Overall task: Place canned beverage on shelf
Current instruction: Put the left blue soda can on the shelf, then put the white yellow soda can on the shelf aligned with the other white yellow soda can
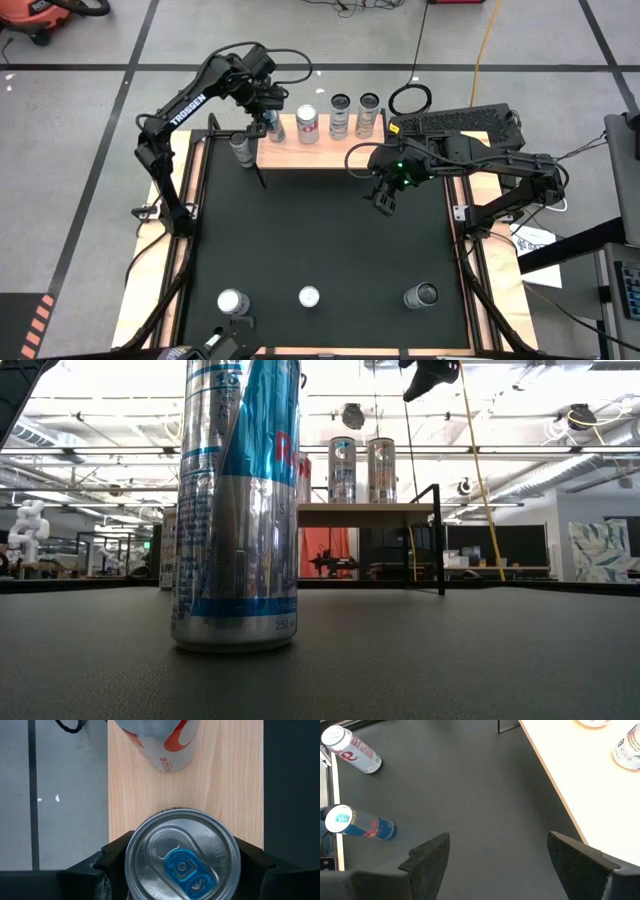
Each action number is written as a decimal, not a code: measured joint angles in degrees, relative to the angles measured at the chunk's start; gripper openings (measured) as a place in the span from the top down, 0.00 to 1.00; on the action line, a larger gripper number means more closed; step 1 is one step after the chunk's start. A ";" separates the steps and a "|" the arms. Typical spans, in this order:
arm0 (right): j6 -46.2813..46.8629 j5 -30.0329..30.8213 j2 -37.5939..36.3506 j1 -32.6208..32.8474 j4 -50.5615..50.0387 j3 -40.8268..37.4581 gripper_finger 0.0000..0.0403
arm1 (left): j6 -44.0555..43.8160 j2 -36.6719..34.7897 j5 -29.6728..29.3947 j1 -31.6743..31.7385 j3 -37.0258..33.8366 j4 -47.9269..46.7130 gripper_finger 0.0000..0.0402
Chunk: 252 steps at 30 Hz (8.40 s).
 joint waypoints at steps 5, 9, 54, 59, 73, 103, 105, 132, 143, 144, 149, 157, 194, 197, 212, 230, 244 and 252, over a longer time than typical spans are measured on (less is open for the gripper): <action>0.00 0.01 0.00 -0.02 -0.01 0.00 0.22 | -0.07 -0.02 0.00 0.00 0.00 -0.02 0.39; 0.00 0.01 0.00 -0.01 0.00 0.01 0.22 | -0.07 -0.02 0.30 0.00 0.00 -0.30 0.39; 0.00 0.01 0.01 -0.02 -0.01 0.00 0.22 | -1.60 -0.09 0.94 -0.22 0.04 -0.23 0.39; 0.00 0.00 0.01 0.00 -0.01 0.00 0.22 | -1.60 -0.09 1.01 -0.24 0.06 -0.26 0.39; 0.00 0.01 0.01 -0.01 -0.02 0.00 0.22 | -1.59 -0.09 0.98 -0.22 0.07 -1.20 0.38; 0.00 0.02 0.02 0.00 0.00 0.00 0.22 | 0.07 -0.13 -2.20 -0.05 0.09 -1.22 0.20; 0.00 0.01 0.02 -0.01 -0.01 0.00 0.22 | -0.03 -0.13 -2.23 0.16 0.09 -1.23 0.20; 0.00 0.01 0.02 0.00 -0.01 0.00 0.22 | -8.07 -10.84 3.00 0.74 0.09 -3.71 0.20; 0.00 0.02 0.02 0.00 0.00 0.02 0.22 | -11.10 -14.09 6.75 -4.89 0.07 -5.79 0.20; 0.00 0.00 0.02 0.00 0.00 0.00 0.22 | -11.87 -14.32 6.76 -5.52 0.07 -6.05 0.20; -0.74 0.02 0.02 -0.02 0.05 0.00 0.22 | -13.81 -15.17 6.80 -9.32 0.07 -6.31 0.20; -0.68 0.02 0.02 0.00 0.21 0.00 0.22 | -18.05 -15.10 6.78 -15.99 0.07 -7.48 0.20; 4.38 -3.03 0.02 -0.02 22.30 0.00 0.22 | -30.47 -19.12 3.63 -38.09 0.07 -9.83 0.20; 4.19 -3.11 0.02 0.00 20.99 0.00 0.22 | -31.59 -19.17 2.42 -38.14 -0.04 -9.79 0.20; 5.47 -3.17 0.02 0.00 17.58 0.00 0.22 | -31.47 -19.47 -10.75 -34.90 -4.85 -9.83 0.20; 7.34 -3.12 0.02 0.00 15.81 0.00 0.22 | -32.89 -19.47 -17.11 -33.67 -6.60 -9.79 0.20; 7.37 -3.02 0.02 0.00 15.82 0.00 0.22 | -39.11 -19.47 -19.30 -24.38 -6.60 -9.79 0.20; 7.37 -2.99 0.02 0.00 15.84 0.00 0.22 | -39.13 -19.47 -20.43 -16.33 -6.60 -9.79 0.20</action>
